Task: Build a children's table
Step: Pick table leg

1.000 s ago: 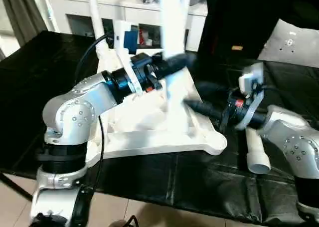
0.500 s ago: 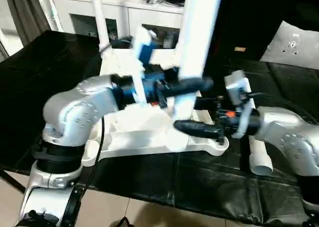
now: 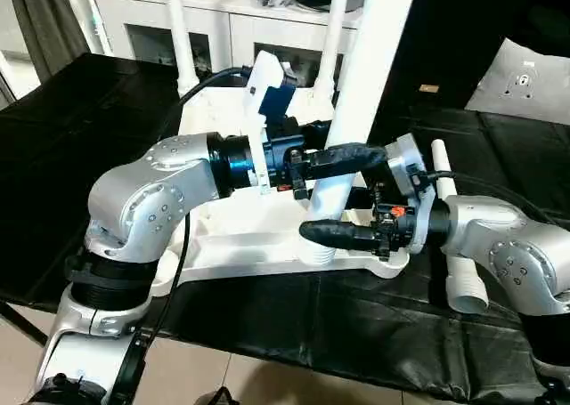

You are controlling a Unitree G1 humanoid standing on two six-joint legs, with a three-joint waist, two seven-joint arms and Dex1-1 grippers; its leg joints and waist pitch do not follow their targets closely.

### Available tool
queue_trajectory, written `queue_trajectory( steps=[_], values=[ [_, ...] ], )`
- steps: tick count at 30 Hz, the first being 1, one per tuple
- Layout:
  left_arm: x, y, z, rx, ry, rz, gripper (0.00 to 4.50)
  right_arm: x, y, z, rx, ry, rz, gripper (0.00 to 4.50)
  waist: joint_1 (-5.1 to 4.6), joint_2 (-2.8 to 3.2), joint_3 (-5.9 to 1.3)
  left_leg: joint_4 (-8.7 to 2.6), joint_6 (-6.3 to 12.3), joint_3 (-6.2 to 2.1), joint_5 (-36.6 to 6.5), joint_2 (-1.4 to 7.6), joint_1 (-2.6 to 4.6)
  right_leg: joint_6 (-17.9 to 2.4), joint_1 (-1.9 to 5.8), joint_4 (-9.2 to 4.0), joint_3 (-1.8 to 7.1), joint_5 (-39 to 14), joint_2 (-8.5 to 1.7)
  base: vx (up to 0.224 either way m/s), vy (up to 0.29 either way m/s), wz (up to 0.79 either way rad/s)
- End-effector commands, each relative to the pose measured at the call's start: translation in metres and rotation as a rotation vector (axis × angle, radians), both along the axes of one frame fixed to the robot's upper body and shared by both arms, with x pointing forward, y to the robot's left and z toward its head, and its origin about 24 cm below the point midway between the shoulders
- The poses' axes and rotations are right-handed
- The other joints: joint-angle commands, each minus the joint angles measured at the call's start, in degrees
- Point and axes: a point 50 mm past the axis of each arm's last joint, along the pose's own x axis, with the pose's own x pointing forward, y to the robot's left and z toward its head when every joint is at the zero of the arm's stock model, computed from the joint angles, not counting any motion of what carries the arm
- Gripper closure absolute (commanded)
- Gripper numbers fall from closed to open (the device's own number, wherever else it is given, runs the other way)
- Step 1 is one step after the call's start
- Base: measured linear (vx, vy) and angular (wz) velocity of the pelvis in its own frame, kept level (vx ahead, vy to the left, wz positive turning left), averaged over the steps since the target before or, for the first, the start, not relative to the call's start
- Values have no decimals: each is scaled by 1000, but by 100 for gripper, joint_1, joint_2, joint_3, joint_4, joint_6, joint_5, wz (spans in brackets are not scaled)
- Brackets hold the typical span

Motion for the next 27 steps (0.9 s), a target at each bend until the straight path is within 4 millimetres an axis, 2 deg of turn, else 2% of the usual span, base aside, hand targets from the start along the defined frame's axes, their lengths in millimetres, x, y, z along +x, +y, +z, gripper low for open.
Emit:
queue_trajectory(
  steps=[1, 12, 22, 26, 27],
  values=[
    [-2, -5, 9, 2, -50, -21, 265, -1, 0, -3, -11, 12, -4, 163, 11, -59, -448, -347, 71, -96, -741, 299, 64, -411, 312, -459, 326, -2212, -523, 0, 0, 0],
    [-4, -7, 7, 10, -57, -27, 265, -2, 1, -5, -18, 19, 3, 248, 12, -57, -449, -343, 79, -94, -724, 296, 60, -444, 319, -449, 330, -2164, -523, 0, 0, 0],
    [-1, -9, 9, -6, -66, -1, 265, -2, 2, -11, -35, 26, -6, 257, 12, -61, -451, -341, 89, -96, -722, 298, 60, -444, 320, -452, 325, -2154, -520, 0, 0, 0],
    [5, -10, 9, -30, -12, 52, 265, -3, 2, -12, -37, 31, -14, 257, 16, -61, -451, -334, 98, -91, -730, 296, 62, -482, 316, -454, 324, -2095, -515, 0, 0, 0],
    [5, -10, 9, -30, -12, 52, 265, -3, 2, -12, -37, 31, -14, 257, 18, -64, -458, -338, 99, -99, -699, 294, 47, -480, 334, -444, 320, -2084, -520, 0, 0, 0]
  ],
)
